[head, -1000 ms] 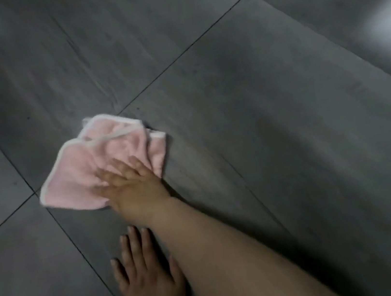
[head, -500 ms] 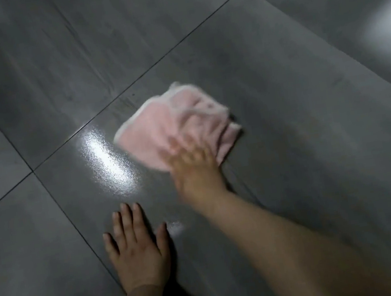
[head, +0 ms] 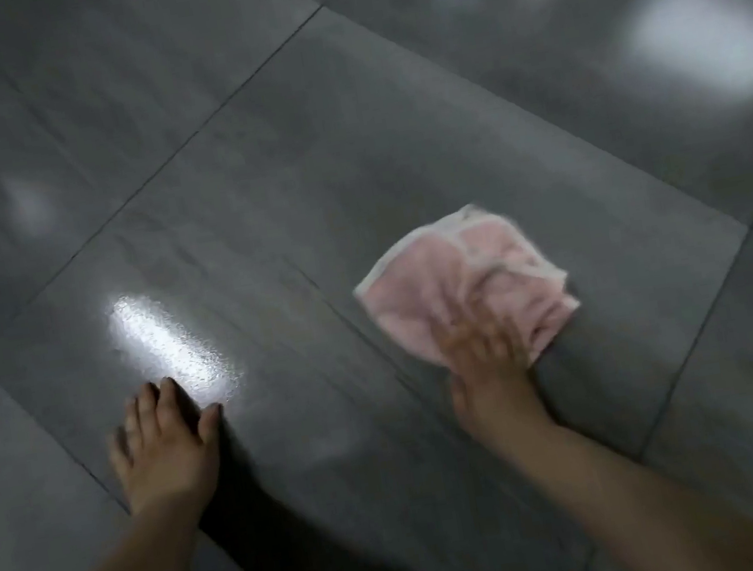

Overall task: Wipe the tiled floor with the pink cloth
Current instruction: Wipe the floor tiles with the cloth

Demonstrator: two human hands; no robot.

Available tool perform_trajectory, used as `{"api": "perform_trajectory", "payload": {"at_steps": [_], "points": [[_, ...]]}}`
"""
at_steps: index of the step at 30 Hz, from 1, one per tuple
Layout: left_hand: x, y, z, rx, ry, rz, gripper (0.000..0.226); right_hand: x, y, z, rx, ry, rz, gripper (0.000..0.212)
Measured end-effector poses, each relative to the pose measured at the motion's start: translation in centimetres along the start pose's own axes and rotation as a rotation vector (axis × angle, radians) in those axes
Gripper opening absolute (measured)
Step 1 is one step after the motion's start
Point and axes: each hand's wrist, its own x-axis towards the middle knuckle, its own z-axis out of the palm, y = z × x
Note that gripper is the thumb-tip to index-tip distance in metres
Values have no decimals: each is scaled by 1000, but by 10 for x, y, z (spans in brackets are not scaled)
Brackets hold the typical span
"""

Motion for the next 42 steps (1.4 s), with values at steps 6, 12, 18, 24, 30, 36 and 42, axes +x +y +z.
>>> {"api": "perform_trajectory", "payload": {"at_steps": [6, 12, 18, 24, 30, 36, 42], "points": [[-42, 81, 10, 5, -18, 365, 57, -43, 56, -32, -72, -54, -365, 50], [-128, 174, 55, -5, -230, 895, 59, -153, 153, -89, -90, -63, 174, 52], [-217, 222, 86, 47, -436, 1221, 60, -237, 109, -101, 237, 177, 428, 34], [-271, 239, 68, 88, -589, 1288, 83, -331, 68, -138, 675, 603, 1127, 54], [-311, 246, 84, 284, -620, 1513, 77, -443, 56, -195, 427, 1127, 1538, 49], [-323, 246, 104, 491, -620, 1564, 78, -489, 42, -131, 116, 499, 1739, 79], [-307, 255, 105, 643, -498, 1317, 81, -500, 69, -76, 329, 191, 1834, 109]]}}
